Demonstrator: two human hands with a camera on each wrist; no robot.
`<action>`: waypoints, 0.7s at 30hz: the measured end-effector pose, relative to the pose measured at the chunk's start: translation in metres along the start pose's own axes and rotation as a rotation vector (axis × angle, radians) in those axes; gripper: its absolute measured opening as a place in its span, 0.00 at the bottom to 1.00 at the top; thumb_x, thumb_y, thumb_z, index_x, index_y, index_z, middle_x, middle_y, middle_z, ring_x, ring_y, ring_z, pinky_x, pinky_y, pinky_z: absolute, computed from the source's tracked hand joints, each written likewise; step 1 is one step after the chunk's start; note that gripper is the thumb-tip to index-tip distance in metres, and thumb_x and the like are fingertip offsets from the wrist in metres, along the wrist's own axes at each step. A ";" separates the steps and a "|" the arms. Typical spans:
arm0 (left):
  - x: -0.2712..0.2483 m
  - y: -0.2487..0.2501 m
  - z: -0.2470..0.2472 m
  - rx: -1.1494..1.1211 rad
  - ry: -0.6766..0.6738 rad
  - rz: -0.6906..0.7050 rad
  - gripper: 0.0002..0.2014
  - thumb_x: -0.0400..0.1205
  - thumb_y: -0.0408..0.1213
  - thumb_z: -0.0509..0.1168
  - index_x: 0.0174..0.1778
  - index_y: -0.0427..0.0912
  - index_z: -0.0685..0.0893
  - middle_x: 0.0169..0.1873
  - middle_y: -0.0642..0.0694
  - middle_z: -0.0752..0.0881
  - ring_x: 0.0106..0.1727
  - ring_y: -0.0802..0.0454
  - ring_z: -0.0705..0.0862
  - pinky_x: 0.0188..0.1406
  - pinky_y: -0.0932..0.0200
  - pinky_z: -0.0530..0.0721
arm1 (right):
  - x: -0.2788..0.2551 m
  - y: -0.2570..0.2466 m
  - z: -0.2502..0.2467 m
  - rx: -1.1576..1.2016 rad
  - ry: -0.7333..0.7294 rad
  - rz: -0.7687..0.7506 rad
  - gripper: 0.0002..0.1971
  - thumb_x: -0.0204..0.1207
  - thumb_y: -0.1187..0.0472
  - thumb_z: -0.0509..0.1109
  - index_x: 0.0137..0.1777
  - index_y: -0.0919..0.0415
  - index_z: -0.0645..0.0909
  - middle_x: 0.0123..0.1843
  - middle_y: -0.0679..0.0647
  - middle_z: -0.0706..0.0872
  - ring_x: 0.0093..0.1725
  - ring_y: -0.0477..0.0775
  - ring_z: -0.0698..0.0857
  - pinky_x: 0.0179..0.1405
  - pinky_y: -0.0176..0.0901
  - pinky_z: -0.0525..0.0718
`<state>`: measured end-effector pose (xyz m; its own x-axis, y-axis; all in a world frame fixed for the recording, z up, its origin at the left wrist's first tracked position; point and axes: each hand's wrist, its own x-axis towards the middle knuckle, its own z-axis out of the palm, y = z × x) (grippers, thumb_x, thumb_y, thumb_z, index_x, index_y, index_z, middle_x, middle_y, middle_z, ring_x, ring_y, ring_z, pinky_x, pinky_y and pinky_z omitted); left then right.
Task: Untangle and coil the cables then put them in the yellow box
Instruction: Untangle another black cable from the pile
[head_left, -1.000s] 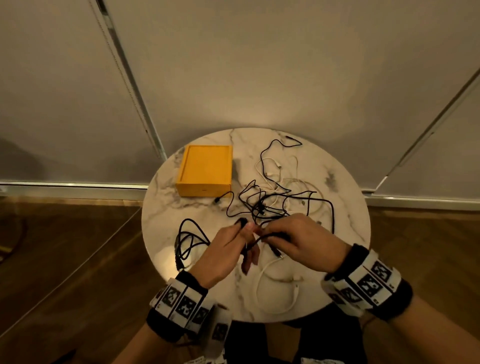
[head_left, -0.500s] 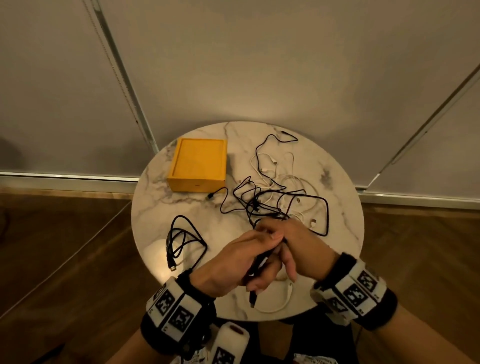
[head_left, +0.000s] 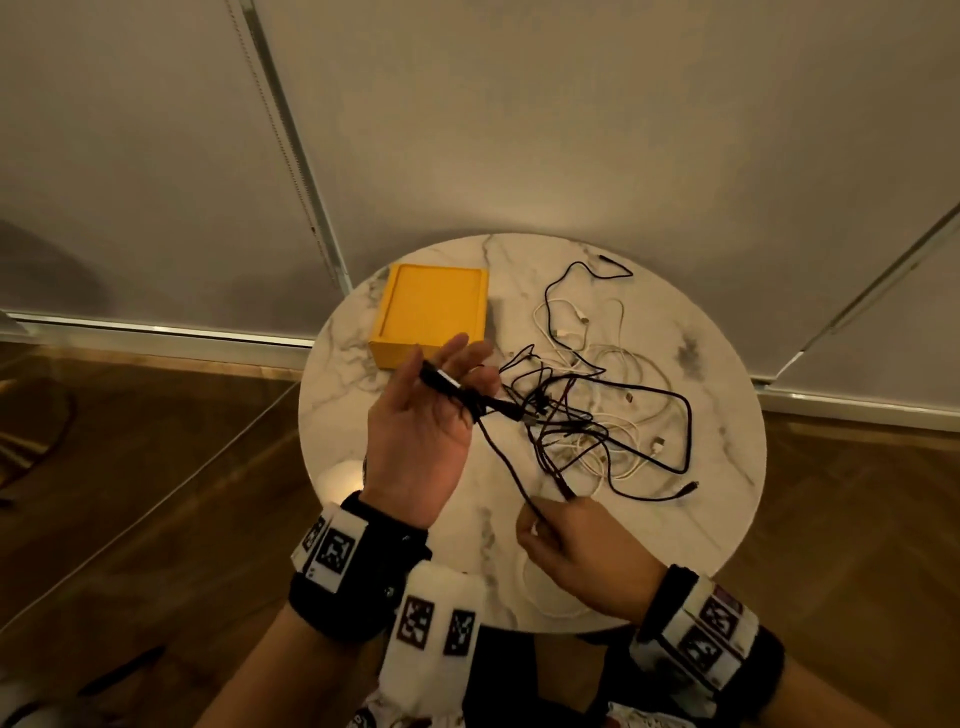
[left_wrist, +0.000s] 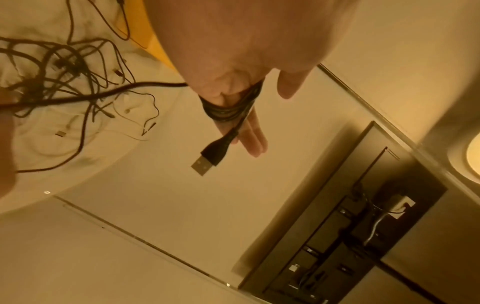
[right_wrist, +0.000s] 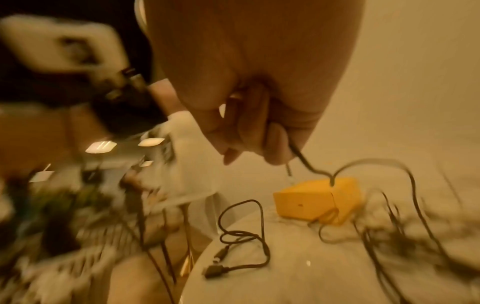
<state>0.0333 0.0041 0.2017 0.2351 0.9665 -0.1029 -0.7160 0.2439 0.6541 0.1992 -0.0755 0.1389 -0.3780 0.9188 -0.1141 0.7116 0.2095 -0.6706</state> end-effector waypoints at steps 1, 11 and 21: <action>0.001 0.000 -0.001 -0.071 0.018 -0.020 0.24 0.82 0.45 0.56 0.68 0.32 0.73 0.48 0.40 0.90 0.46 0.47 0.89 0.54 0.56 0.87 | -0.002 -0.006 0.003 -0.061 -0.041 -0.063 0.05 0.81 0.55 0.62 0.45 0.54 0.76 0.22 0.44 0.70 0.24 0.46 0.71 0.30 0.41 0.66; -0.020 -0.030 -0.047 0.846 -0.139 -0.038 0.18 0.89 0.31 0.52 0.76 0.38 0.67 0.45 0.40 0.91 0.50 0.47 0.89 0.56 0.61 0.82 | -0.005 -0.020 -0.047 -0.285 0.170 -0.173 0.05 0.76 0.56 0.66 0.48 0.49 0.83 0.37 0.46 0.86 0.37 0.54 0.84 0.32 0.48 0.80; -0.062 -0.048 -0.025 0.855 -0.481 -0.401 0.16 0.86 0.40 0.59 0.56 0.29 0.83 0.27 0.40 0.86 0.28 0.43 0.83 0.38 0.53 0.82 | -0.001 -0.021 -0.055 -0.117 0.223 -0.135 0.09 0.66 0.61 0.63 0.45 0.51 0.80 0.27 0.46 0.81 0.27 0.46 0.76 0.29 0.52 0.79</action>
<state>0.0360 -0.0657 0.1579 0.7211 0.6489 -0.2427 0.1279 0.2196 0.9672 0.2172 -0.0628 0.1938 -0.3439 0.9280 0.1432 0.7321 0.3605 -0.5779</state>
